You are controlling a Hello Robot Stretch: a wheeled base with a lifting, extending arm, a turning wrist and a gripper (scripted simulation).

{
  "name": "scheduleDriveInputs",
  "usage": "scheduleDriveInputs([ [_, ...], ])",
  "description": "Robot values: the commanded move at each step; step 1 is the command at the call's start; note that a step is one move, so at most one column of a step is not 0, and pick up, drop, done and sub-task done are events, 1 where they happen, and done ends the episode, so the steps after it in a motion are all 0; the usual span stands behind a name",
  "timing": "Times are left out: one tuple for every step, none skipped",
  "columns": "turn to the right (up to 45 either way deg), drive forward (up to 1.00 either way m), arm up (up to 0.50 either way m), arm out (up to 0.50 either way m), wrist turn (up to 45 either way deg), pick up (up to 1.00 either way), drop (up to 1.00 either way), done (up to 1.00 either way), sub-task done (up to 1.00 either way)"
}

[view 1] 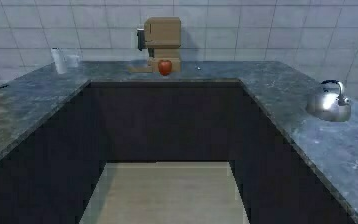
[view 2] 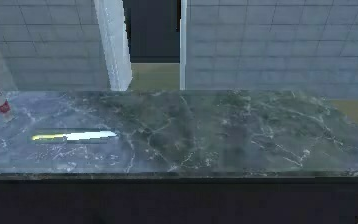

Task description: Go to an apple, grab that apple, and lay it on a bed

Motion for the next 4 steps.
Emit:
scheduleDriveInputs([
  [0.0, 0.95, 0.0, 0.0, 0.0, 0.0, 0.0, 0.0, 0.0],
  [-45.0, 0.0, 0.0, 0.0, 0.0, 0.0, 0.0, 0.0, 0.0],
  [-45.0, 0.0, 0.0, 0.0, 0.0, 0.0, 0.0, 0.0, 0.0],
  [0.0, 0.0, 0.5, 0.0, 0.0, 0.0, 0.0, 0.0, 0.0],
])
